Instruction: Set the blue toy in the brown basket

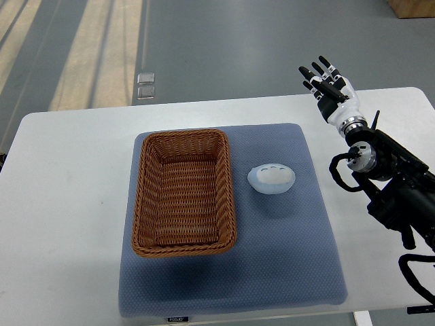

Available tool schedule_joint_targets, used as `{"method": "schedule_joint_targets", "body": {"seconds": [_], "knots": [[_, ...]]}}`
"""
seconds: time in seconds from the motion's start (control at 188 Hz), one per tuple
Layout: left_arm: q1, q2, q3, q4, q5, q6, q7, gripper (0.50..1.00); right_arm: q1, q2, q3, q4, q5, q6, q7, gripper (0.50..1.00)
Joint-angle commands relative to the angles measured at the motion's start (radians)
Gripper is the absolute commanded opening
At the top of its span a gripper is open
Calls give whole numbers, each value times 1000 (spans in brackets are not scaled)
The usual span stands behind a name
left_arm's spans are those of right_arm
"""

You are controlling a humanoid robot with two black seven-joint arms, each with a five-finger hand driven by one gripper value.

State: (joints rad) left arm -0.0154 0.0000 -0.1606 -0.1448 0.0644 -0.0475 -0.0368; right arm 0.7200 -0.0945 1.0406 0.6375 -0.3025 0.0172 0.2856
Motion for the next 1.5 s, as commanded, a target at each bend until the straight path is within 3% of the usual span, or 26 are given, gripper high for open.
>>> {"method": "schedule_joint_targets", "body": {"seconds": [0.0, 1.175, 1.494], "knots": [[0, 0, -2, -1, 0, 0, 0, 1000, 1, -1, 1, -1, 0, 0, 0, 905], [9, 0, -2, 2, 0, 0, 5, 1000, 3, -1, 3, 1, 2, -10, 3, 907], [9, 0, -2, 2, 0, 0, 5, 1000, -10, -27, -7, 47, 3, -11, 3, 907]]}}
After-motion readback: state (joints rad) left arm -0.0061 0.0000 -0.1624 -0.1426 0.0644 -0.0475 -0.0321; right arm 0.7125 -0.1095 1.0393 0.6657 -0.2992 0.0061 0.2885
